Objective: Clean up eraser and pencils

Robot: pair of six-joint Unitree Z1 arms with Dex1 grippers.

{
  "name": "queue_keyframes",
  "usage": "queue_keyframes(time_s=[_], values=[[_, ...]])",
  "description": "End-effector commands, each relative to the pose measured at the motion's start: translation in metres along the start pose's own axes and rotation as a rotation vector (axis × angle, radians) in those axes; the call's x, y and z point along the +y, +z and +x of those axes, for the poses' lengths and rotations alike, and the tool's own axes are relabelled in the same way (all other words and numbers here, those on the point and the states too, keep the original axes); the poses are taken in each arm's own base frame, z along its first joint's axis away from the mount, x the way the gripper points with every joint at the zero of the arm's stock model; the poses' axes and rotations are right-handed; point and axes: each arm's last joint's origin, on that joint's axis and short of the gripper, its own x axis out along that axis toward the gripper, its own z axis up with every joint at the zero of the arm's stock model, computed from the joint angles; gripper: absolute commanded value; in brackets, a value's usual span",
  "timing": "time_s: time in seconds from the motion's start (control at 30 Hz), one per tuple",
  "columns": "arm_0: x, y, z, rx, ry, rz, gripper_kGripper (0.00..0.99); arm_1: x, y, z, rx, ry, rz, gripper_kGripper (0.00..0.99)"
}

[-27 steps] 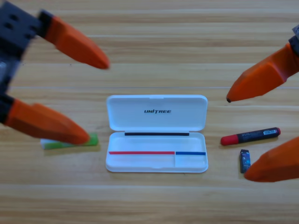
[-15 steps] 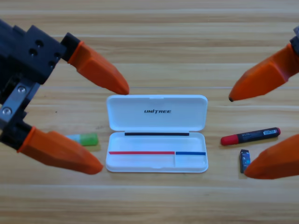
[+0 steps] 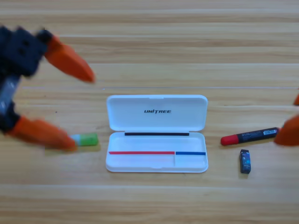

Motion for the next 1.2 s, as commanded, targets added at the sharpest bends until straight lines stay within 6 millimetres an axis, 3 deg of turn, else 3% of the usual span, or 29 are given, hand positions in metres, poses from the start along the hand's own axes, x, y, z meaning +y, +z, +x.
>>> queue_keyframes(time_s=[0.03,0.23,0.37,0.63,0.77,1.1,1.2], values=[[0.037,-0.001,0.000,0.193,0.121,-0.106,0.960,-0.029,0.008,0.059,0.187,-0.237,0.202,0.979],[0.076,-0.014,0.015,0.405,0.263,-0.121,0.957,-0.042,0.013,0.113,0.325,-0.339,0.321,0.979],[0.093,-0.024,0.047,0.534,0.252,-0.122,0.957,-0.052,0.015,0.163,0.430,-0.396,0.444,0.986],[0.105,-0.054,0.123,0.685,0.096,-0.138,0.957,-0.068,0.013,0.219,0.461,-0.493,0.603,0.988],[0.107,-0.070,0.145,0.699,0.065,-0.132,0.957,-0.073,0.011,0.238,0.449,-0.483,0.674,0.979],[0.106,-0.123,0.175,0.672,0.020,-0.134,0.957,-0.087,0.005,0.261,0.445,-0.485,0.771,0.920],[0.105,-0.131,0.180,0.671,0.010,-0.140,0.957,-0.091,0.003,0.266,0.442,-0.485,0.789,0.854]])
